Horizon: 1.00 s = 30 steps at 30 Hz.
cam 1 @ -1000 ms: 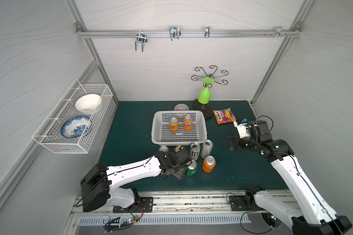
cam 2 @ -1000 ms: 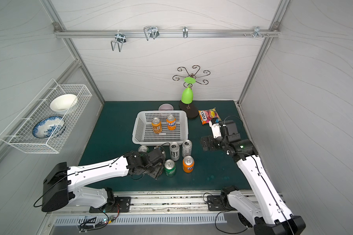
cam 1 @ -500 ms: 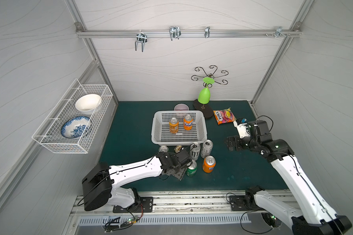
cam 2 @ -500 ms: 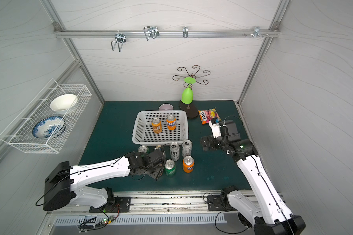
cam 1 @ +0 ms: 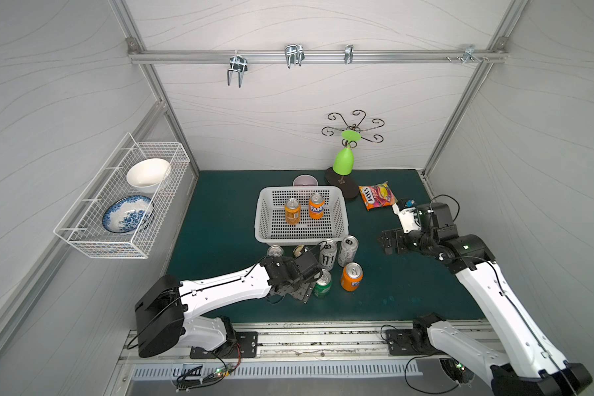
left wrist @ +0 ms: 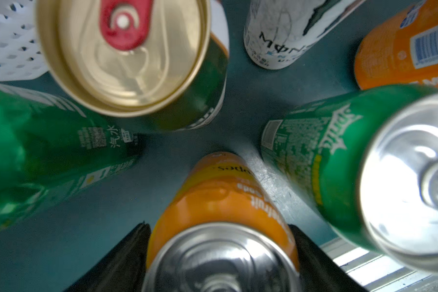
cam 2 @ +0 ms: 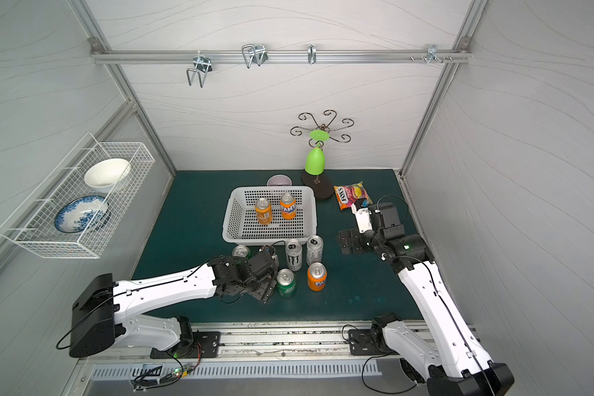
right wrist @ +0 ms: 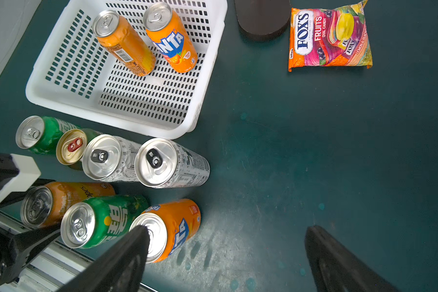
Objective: Take out the drinks from the basket
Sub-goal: Place the drink at the center of the board.
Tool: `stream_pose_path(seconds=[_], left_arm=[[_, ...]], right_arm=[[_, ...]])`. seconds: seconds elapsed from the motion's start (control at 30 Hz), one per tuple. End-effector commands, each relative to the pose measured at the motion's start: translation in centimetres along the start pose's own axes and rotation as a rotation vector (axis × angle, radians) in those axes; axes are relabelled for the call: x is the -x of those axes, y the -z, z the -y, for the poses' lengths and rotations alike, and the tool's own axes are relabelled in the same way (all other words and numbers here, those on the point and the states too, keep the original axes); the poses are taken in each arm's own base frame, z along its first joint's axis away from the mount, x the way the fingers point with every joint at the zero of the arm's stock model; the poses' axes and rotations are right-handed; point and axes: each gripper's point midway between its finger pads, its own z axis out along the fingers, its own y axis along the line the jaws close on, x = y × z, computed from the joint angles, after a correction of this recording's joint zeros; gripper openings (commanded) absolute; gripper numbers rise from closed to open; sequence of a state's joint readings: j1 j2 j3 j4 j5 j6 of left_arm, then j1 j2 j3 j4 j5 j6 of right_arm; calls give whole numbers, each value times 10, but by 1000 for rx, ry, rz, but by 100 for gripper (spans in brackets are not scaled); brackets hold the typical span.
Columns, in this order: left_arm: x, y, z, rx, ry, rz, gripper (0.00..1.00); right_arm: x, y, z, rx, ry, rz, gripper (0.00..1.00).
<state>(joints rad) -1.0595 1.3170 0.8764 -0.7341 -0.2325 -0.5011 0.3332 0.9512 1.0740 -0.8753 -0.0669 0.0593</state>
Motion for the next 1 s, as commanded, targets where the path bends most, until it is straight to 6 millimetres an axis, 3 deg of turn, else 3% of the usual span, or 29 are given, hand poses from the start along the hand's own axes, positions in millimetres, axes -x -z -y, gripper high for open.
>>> stream_pose_path(seconds=[0.0,0.17,0.47,0.63,0.77,0.97], left_arm=[[16,20,0,-9,1,67,88],[25,43,-4,-25,-22,125,93],[62,104,-13,-59,-48,323,98],[82,121,-46,-54,36,392,98],[97,125,-77,-42,114,436,98],[107,121,-113,-46,239,458,98]], right_arm=[[5,4,1,-8,5,13,99],[12,6,0,-2,-2,25,99],[26,6,-12,61,-25,44,99],[36,-2,-18,79,-22,36,99],[45,-23,-29,36,50,-10,99],[75,-59,-62,77,132,-30,99]])
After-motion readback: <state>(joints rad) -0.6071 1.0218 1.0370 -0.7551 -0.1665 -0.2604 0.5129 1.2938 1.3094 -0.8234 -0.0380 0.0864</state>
